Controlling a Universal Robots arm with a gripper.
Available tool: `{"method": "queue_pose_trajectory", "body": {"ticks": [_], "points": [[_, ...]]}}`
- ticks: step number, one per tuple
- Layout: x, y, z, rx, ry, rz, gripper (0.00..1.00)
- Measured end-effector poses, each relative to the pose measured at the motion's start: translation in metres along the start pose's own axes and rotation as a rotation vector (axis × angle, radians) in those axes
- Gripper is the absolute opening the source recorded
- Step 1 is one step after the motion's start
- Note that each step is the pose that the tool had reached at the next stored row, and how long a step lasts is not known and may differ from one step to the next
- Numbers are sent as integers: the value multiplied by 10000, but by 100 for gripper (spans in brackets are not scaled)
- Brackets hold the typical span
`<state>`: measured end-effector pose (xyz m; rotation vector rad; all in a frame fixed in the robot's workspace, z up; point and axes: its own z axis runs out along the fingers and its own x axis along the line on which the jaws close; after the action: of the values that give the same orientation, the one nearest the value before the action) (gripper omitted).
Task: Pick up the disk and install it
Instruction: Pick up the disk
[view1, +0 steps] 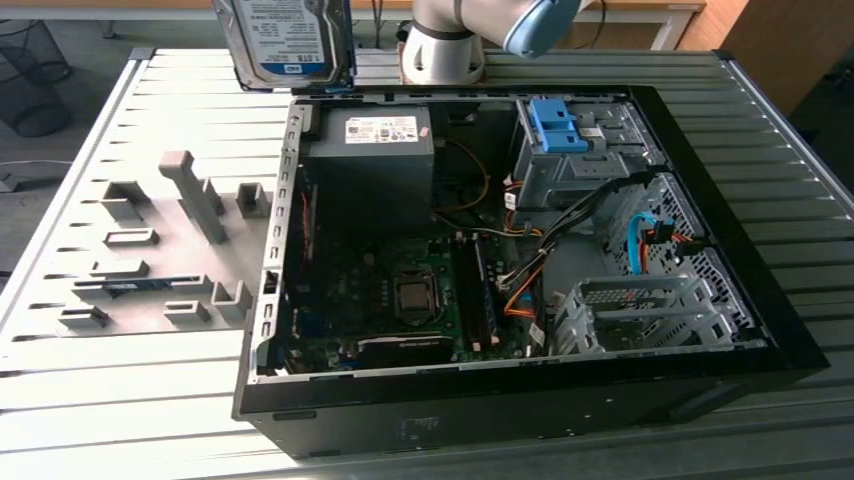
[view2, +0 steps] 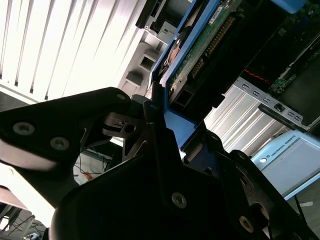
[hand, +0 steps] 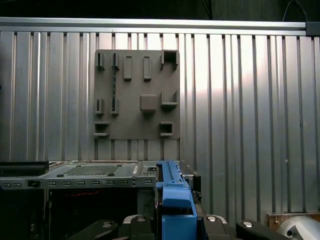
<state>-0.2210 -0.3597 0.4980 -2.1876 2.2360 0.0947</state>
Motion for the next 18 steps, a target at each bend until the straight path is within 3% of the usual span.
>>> {"method": "queue_pose_trajectory", "body": {"ticks": [12,18], "points": [[-3,-137,-4,1,-1,0,36],[-6,-281,-9,0,0,-1,36]]}}
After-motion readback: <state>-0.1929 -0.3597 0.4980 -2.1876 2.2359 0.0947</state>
